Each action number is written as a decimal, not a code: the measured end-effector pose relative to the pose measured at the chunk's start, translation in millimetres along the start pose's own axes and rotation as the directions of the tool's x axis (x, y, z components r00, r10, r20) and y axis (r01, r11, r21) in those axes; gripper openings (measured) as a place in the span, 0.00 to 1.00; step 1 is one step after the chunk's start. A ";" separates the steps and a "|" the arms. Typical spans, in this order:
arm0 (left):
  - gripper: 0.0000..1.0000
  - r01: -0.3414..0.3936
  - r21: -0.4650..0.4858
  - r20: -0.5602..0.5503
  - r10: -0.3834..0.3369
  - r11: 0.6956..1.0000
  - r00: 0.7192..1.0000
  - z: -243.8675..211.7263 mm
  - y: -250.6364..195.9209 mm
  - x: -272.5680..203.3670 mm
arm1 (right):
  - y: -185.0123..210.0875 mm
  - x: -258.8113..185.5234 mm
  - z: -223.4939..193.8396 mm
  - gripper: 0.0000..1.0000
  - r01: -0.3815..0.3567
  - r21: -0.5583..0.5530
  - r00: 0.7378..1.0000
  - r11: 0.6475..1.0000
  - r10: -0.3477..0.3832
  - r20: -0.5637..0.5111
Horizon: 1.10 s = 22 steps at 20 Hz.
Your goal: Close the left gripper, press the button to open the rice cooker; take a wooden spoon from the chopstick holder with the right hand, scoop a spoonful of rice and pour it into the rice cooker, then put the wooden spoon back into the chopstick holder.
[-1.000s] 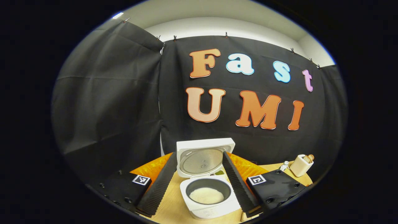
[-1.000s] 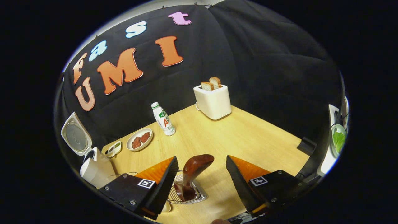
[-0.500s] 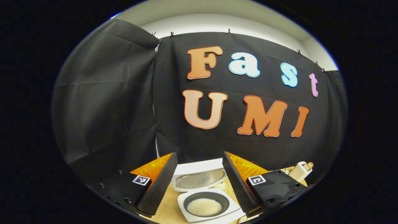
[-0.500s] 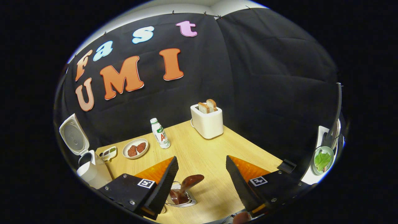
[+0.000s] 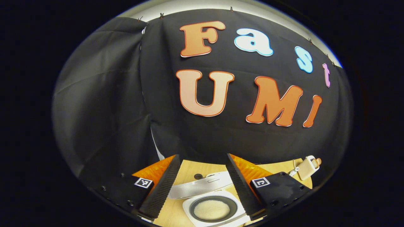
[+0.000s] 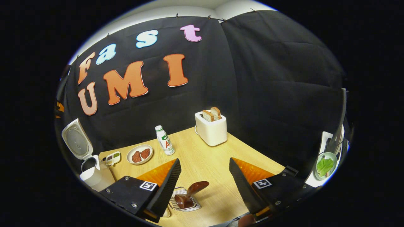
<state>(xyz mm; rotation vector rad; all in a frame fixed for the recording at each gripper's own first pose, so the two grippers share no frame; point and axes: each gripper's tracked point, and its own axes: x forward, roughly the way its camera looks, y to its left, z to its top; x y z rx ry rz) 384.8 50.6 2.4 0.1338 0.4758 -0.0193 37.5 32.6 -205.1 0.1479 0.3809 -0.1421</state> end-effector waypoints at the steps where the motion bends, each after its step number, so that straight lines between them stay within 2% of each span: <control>1: 0.98 -0.010 0.010 -0.022 0.010 1.000 1.000 -3.9 2.6 11.1 | -1.9 -1.0 -0.1 0.95 0.007 0.004 1.000 1.000 -0.007 0.000; 5: 0.98 -0.010 -0.016 -0.096 0.008 1.000 0.995 -27.8 7.0 43.4 | -9.6 -4.7 5.2 0.95 0.034 0.001 0.999 0.999 -0.034 0.014; 10: 0.99 -0.015 -0.053 -0.167 0.006 0.998 0.986 -54.6 10.1 67.8 | -7.5 -10.7 22.7 0.95 0.026 0.016 0.999 1.000 -0.026 0.046; 13: 0.99 0.014 -0.071 -0.206 -0.028 0.997 0.978 -68.6 0.5 65.3 | 2.1 -15.2 33.0 0.95 0.003 0.014 0.998 1.000 -0.004 0.060; 14: 0.99 0.017 -0.075 -0.188 -0.031 0.997 0.982 -68.5 -0.5 65.9 | 6.2 -17.0 37.0 0.95 -0.007 0.011 0.998 1.000 0.006 0.067; 18: 0.99 0.046 -0.066 -0.193 -0.058 0.997 0.980 -82.3 -12.0 38.9 | 26.1 -23.6 50.8 0.95 -0.063 -0.004 0.994 0.998 0.063 0.090; 22: 0.99 0.058 -0.174 -0.183 -0.090 0.983 0.979 -105.5 -23.2 16.4 | 50.3 -25.6 54.5 0.95 -0.134 -0.020 0.986 0.991 0.136 0.098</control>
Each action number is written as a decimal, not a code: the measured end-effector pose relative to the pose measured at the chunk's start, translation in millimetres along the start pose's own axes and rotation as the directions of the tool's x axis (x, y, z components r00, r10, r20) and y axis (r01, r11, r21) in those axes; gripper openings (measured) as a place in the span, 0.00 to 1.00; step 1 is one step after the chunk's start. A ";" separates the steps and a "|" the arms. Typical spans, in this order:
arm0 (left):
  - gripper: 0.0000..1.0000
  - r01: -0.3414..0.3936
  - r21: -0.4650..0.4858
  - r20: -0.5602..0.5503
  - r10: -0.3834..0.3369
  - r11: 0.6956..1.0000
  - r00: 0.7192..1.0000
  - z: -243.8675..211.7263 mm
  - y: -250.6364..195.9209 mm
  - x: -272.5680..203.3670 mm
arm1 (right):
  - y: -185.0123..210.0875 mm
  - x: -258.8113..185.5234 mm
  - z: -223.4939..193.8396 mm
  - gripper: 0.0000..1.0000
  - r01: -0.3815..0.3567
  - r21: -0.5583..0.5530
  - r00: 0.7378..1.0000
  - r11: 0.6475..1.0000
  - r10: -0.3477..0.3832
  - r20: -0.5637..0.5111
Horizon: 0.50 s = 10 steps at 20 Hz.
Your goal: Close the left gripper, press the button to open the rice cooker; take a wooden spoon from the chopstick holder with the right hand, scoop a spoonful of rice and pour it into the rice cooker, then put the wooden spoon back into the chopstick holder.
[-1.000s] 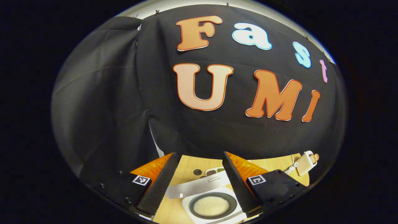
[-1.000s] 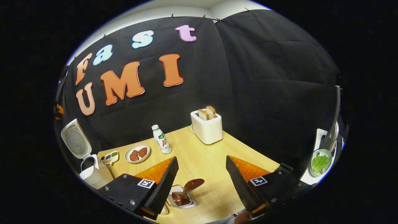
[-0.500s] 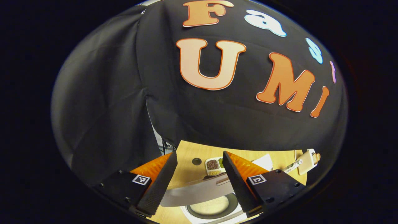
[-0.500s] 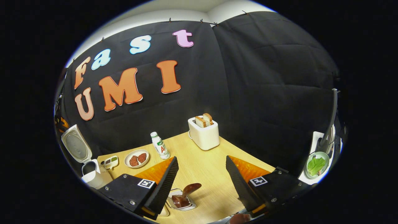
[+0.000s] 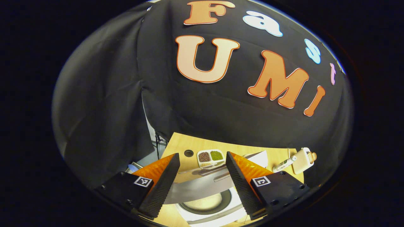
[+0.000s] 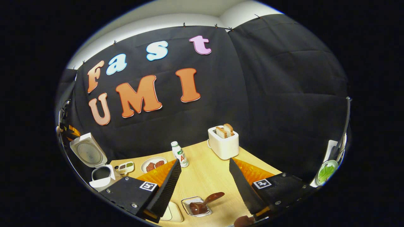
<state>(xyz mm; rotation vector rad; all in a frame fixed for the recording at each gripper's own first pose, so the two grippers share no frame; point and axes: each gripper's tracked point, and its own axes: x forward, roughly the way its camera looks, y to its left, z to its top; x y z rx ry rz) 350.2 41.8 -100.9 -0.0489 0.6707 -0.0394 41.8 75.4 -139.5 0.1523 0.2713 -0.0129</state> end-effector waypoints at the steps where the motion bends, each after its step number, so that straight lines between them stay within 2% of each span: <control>1: 0.99 -0.002 -0.031 0.010 0.003 1.000 1.000 -8.0 0.5 -2.9 | 5.5 -0.1 -1.0 0.95 -0.016 -0.004 1.000 1.000 0.016 -0.004; 2: 0.99 -0.022 -0.024 0.006 0.023 0.999 1.000 -19.5 4.4 -6.1 | 9.9 -0.6 -1.9 0.95 -0.030 -0.008 1.000 1.000 0.030 -0.009; 6: 1.00 0.019 -0.010 -0.074 -0.019 1.000 0.997 -80.1 -14.7 -11.9 | 20.2 -5.3 -12.8 0.95 -0.072 -0.017 0.997 0.997 0.071 -0.031; 10: 1.00 0.027 0.008 -0.117 -0.026 1.000 0.993 -129.8 -20.2 -2.2 | 21.5 -11.3 -17.1 0.95 -0.092 -0.023 0.995 0.996 0.090 -0.049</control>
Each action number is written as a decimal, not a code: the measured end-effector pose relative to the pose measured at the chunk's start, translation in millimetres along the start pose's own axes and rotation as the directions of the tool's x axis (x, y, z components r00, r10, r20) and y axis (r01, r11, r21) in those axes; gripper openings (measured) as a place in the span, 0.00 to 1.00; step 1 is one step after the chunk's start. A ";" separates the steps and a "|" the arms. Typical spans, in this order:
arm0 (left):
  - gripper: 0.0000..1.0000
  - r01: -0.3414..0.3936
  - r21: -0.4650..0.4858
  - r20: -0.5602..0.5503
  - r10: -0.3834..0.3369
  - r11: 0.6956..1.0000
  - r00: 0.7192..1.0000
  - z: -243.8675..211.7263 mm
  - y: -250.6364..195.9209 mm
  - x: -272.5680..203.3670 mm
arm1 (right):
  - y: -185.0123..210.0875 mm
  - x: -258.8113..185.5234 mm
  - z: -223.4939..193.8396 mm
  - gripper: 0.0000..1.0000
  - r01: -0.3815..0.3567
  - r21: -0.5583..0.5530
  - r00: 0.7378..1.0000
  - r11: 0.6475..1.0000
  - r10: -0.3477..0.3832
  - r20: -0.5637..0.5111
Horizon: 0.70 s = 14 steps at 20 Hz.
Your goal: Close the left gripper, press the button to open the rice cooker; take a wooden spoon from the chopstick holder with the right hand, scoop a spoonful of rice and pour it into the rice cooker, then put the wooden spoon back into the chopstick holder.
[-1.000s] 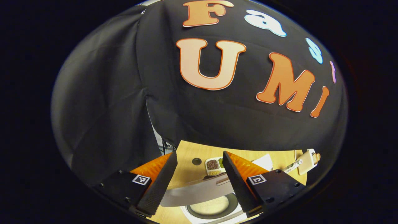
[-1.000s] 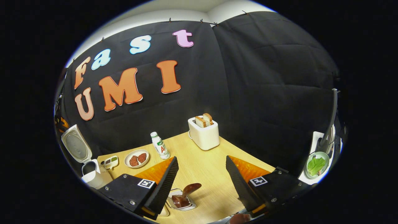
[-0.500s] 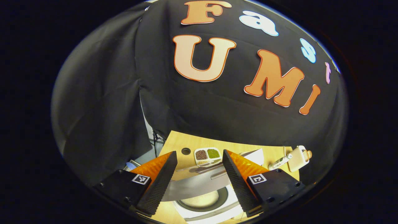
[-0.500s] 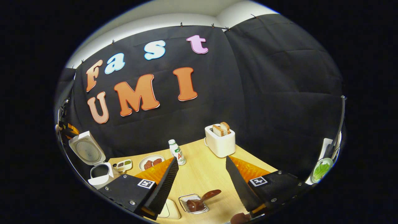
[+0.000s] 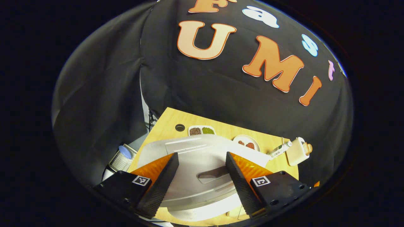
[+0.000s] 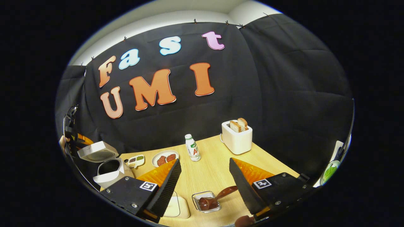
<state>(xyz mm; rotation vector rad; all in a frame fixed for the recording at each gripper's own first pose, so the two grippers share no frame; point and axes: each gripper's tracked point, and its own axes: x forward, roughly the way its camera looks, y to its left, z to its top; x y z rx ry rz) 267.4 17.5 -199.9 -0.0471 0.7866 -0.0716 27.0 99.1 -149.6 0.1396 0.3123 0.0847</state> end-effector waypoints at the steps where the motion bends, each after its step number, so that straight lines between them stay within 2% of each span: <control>1: 1.00 -0.008 0.012 -0.011 0.008 1.000 1.000 -8.5 1.2 2.5 | -0.2 -1.3 0.2 0.95 -0.003 -0.004 1.000 1.000 0.003 0.000; 9: 1.00 -0.026 0.053 -0.034 0.027 0.998 0.999 -53.7 3.9 19.6 | 3.2 -6.9 -6.1 0.95 -0.036 -0.011 0.999 0.999 0.035 -0.030; 14: 1.00 -0.042 0.036 -0.061 0.044 0.998 0.997 -83.4 6.8 32.0 | 5.2 -10.4 -10.0 0.95 -0.037 -0.014 0.999 0.999 0.036 -0.036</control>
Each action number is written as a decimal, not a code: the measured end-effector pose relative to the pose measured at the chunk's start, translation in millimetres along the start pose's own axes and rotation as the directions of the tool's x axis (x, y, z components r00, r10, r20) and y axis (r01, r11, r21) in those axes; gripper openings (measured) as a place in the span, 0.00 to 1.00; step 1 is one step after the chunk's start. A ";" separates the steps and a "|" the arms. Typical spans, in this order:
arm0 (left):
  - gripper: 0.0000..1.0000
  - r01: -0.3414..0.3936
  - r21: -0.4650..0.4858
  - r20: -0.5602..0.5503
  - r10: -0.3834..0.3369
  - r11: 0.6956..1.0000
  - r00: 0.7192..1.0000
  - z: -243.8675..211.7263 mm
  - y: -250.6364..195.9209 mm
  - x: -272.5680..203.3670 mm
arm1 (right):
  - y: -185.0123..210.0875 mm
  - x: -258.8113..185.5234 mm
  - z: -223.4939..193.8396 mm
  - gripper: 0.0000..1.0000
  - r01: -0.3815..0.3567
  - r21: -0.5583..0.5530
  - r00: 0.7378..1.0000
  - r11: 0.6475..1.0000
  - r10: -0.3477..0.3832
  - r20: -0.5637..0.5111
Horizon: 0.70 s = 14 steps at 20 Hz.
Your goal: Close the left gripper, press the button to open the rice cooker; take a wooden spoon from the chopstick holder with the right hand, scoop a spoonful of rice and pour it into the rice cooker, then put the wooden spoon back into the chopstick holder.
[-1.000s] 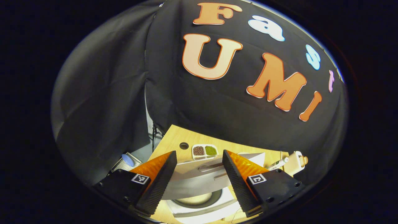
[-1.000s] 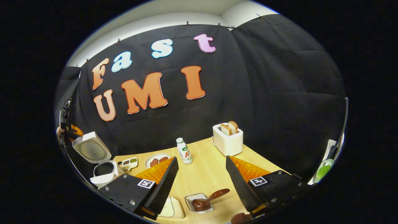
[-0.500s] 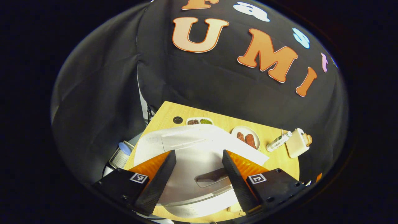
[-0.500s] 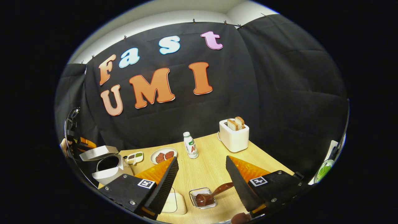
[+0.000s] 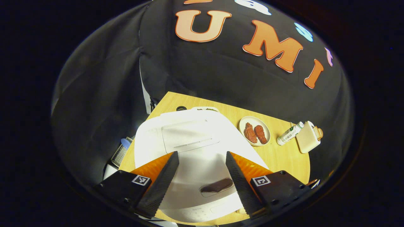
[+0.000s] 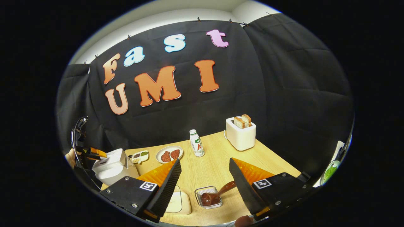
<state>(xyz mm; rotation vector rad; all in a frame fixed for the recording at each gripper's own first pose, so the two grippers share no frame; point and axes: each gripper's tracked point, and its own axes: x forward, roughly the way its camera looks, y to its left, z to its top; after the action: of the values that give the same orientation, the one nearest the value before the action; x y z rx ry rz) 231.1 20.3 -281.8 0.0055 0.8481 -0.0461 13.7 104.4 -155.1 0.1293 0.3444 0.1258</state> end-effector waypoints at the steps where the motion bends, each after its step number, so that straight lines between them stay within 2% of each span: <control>1: 1.00 -0.007 0.012 0.000 0.007 1.000 1.000 -5.0 1.1 3.4 | -1.1 -0.8 -0.5 0.95 0.003 -0.002 1.000 1.000 -0.003 -0.002; 4: 1.00 -0.038 0.098 -0.003 0.039 0.994 0.999 -21.1 5.0 12.7 | -3.8 -2.1 -0.7 0.95 0.009 -0.003 1.000 1.000 -0.009 -0.006; 5: 1.00 -0.052 0.138 0.027 0.049 0.989 0.998 -19.2 3.5 14.4 | -4.7 -2.1 -0.8 0.95 0.013 -0.007 1.000 1.000 -0.013 -0.006; 8: 1.00 -0.044 0.114 0.080 0.035 0.993 0.996 -15.8 -2.7 15.7 | -8.2 -4.6 1.1 0.95 0.024 -0.009 1.000 1.000 -0.024 0.001; 10: 1.00 -0.044 0.135 0.105 0.030 0.990 0.994 -13.7 -0.9 14.6 | -11.4 -5.6 3.3 0.95 0.036 -0.005 0.999 0.999 -0.036 0.007; 14: 1.00 -0.044 0.141 0.163 0.021 0.989 0.986 -3.8 -5.6 -11.1 | -17.8 -11.1 15.9 0.95 0.066 -0.022 0.997 0.998 -0.065 0.029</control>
<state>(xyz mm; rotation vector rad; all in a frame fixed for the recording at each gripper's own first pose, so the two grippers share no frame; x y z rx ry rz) 220.6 15.2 -275.9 0.1500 0.6808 -0.0764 10.6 83.6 -139.3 0.0972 0.3189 0.0632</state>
